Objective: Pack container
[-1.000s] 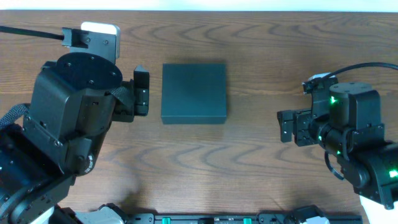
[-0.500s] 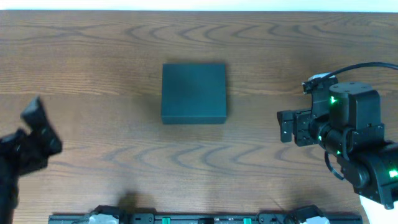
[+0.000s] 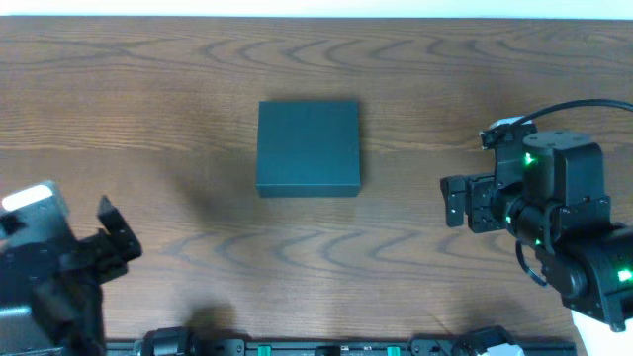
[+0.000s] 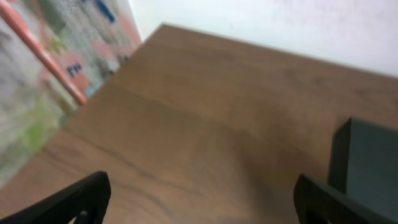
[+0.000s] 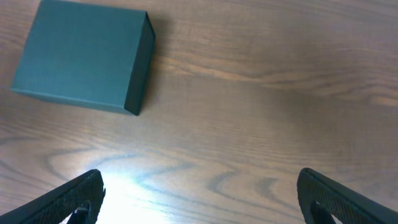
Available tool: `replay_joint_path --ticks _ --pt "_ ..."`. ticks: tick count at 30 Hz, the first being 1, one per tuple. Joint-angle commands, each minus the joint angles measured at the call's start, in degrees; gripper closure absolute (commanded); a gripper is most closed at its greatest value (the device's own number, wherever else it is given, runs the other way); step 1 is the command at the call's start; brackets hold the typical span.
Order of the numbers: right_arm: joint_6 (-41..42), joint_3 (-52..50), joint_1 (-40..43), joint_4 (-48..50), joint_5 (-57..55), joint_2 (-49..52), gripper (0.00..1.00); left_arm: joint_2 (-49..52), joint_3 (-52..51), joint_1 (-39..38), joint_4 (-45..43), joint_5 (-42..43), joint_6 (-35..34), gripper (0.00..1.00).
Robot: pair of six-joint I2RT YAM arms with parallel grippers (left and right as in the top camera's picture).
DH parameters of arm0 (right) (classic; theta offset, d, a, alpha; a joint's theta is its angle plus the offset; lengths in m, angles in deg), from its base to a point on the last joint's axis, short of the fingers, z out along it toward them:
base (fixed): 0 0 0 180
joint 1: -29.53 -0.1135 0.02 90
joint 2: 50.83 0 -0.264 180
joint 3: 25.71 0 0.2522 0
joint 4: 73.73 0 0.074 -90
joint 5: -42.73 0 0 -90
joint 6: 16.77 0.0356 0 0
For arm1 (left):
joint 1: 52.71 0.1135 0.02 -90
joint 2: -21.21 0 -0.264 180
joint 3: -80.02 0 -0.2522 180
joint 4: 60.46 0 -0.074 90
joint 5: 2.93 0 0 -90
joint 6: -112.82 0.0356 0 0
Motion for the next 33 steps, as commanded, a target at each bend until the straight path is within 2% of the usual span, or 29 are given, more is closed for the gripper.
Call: replay_joint_path --ticks 1,6,12,21,33 --pt "-0.5 0.0 -0.3 0.1 0.0 0.0 0.01 -6.5 -12.3 0.4 -5.7 3.1 0.6 0.05" --pt "-0.5 0.0 -0.3 0.1 0.0 0.0 0.01 -17.8 -31.6 0.4 -17.2 8.3 0.4 0.05" --pt "-0.5 0.0 -0.3 0.1 0.0 0.0 0.01 -28.2 -46.4 0.3 -24.9 13.9 -1.0 0.05" --pt "-0.5 0.0 -0.3 0.1 0.0 0.0 0.01 -35.6 -56.3 -0.5 -27.6 14.8 -1.1 0.05" --pt "-0.5 0.0 -0.3 0.1 0.0 0.0 0.01 -36.1 -63.3 -0.8 -31.4 14.8 -1.1 0.05"
